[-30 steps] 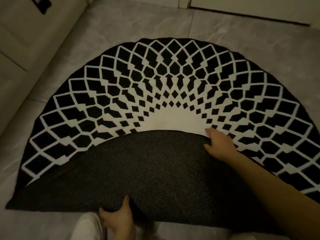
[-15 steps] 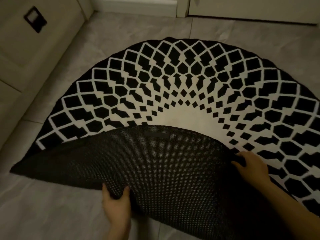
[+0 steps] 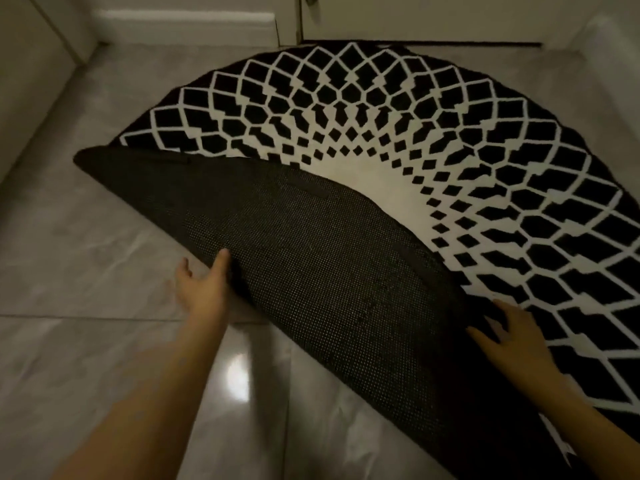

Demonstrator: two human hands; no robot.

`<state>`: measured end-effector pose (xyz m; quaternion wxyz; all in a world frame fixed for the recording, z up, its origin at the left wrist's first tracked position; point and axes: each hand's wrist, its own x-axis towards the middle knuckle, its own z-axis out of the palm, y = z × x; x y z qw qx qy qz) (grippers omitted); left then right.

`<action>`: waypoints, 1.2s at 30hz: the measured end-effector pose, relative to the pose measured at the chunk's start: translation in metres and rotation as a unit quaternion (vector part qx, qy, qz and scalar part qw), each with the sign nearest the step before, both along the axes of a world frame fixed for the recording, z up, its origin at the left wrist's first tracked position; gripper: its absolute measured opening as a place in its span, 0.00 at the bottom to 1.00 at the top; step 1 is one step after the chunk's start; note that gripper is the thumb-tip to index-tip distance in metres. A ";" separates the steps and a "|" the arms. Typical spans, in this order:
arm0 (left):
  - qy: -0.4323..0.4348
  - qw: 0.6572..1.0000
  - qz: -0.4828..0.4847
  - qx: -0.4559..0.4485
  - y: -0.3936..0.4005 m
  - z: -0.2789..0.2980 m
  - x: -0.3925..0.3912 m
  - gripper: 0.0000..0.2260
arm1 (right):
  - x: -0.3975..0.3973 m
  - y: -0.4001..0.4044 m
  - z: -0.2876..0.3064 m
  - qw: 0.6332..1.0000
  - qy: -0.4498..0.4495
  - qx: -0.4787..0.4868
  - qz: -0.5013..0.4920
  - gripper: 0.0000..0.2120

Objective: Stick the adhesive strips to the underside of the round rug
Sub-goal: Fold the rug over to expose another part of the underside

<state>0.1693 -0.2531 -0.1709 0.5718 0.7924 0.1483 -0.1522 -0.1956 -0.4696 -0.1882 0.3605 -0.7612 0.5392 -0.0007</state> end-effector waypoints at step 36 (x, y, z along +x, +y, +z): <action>0.122 0.941 -0.311 0.049 0.018 0.090 -0.072 0.15 | 0.078 0.105 0.084 0.933 -0.123 -0.163 0.295 0.09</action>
